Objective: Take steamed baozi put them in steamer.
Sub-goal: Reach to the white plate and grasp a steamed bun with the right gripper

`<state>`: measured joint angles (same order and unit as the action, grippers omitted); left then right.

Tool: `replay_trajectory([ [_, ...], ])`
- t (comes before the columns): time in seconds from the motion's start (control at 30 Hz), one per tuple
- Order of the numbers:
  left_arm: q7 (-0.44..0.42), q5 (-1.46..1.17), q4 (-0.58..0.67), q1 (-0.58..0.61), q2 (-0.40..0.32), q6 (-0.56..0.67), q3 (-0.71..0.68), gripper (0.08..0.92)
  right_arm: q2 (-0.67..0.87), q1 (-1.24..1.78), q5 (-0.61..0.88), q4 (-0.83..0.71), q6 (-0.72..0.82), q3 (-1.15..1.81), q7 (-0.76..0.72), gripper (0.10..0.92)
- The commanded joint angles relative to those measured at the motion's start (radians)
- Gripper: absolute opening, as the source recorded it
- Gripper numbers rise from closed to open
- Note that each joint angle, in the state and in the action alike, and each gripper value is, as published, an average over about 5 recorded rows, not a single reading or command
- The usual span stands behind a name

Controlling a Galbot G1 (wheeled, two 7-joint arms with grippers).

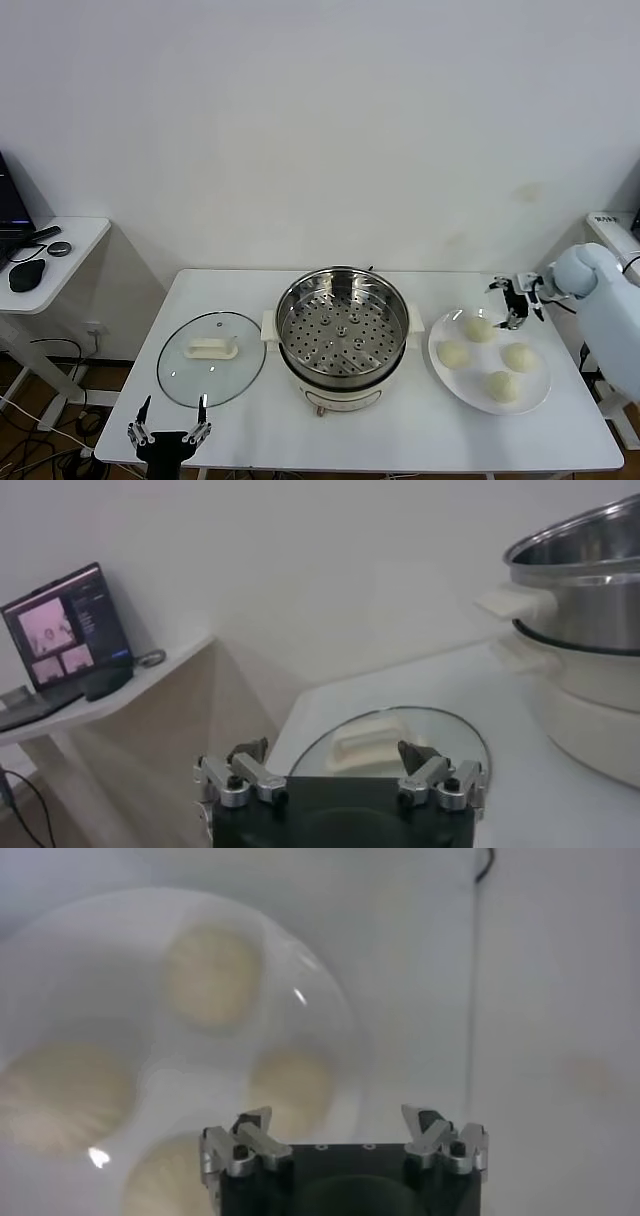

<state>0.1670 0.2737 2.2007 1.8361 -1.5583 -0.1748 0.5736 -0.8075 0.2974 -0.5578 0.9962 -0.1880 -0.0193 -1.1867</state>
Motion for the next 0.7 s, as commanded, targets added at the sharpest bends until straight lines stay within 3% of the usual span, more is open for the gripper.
replay_trajectory([
  [0.03,0.003,0.001,-0.001,0.004,-0.002,-0.001,0.001,0.823,-0.089,-0.052,-0.077,-0.147,-0.04,-0.043,-0.026,0.823],
  [0.7,0.004,0.004,-0.014,0.003,0.001,-0.004,-0.002,0.823,-0.145,-0.043,-0.208,-0.24,-0.061,0.001,0.023,0.823],
])
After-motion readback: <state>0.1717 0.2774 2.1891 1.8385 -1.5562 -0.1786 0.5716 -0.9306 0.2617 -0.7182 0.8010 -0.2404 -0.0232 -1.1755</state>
